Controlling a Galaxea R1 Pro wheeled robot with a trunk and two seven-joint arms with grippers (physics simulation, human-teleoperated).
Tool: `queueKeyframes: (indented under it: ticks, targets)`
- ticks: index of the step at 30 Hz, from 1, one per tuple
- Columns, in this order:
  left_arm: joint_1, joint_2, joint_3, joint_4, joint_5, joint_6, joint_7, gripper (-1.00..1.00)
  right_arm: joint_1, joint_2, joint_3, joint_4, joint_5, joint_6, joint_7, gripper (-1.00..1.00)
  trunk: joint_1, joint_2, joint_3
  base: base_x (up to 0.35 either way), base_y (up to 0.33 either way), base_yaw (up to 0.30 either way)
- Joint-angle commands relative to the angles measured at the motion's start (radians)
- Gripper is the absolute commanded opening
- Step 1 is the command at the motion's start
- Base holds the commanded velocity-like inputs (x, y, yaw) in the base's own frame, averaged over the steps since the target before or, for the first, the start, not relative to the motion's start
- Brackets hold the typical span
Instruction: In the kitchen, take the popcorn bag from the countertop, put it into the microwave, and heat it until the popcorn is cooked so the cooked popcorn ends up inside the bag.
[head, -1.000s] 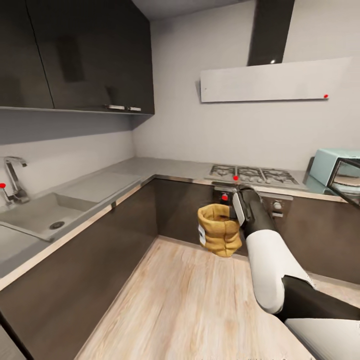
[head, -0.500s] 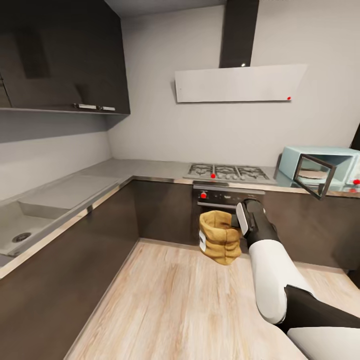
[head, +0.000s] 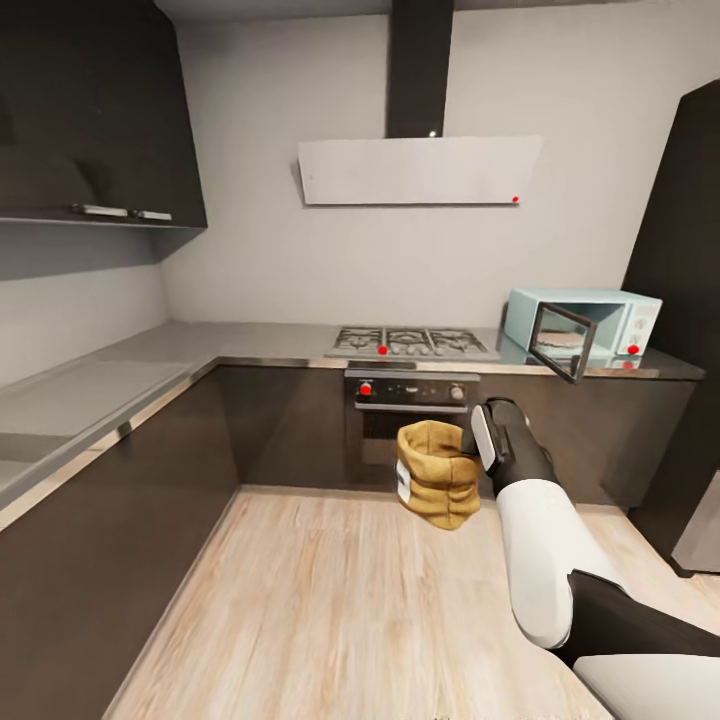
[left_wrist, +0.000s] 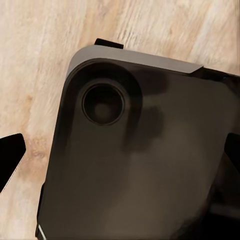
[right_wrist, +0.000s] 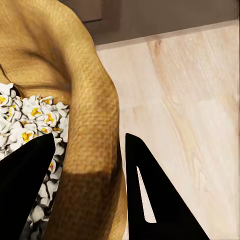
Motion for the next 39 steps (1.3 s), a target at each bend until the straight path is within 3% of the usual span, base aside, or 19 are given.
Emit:
queueKeyframes:
  ticks: [1, 31, 32, 36, 39]
  targets:
    - [0.000, 0.000, 0.002, -0.001, 0.004, -0.002, 0.002, 1.00, -0.001, 0.002, -0.004, -0.001, 0.010, 0.004, 0.004, -1.00, 0.000, -0.001, -0.001, 0.000, 0.000, -0.280]
    - [0.000, 0.000, 0.006, -0.002, 0.006, -0.002, 0.002, 1.00, -0.001, 0.010, -0.007, -0.002, 0.008, 0.016, 0.006, -1.00, 0.000, -0.001, -0.001, 0.000, 0.000, -0.287]
    - [0.000, 0.000, 0.006, -0.002, 0.006, -0.002, 0.002, 1.00, -0.001, 0.010, -0.010, -0.002, 0.001, 0.017, 0.010, -1.00, 0.000, -0.001, -0.001, 0.000, 0.000, -0.290]
    - [0.000, 0.001, 0.006, -0.002, 0.006, -0.002, 0.002, 1.00, -0.001, 0.001, -0.023, -0.003, -0.106, 0.020, 0.023, -1.00, 0.000, -0.001, -0.001, 0.000, 0.000, -0.290]
    - [0.000, 0.001, 0.006, -0.002, 0.006, -0.002, 0.002, 1.00, -0.001, 0.000, -0.023, -0.005, -0.115, 0.017, 0.020, -1.00, 0.000, -0.001, -0.001, 0.000, 0.000, -0.290]
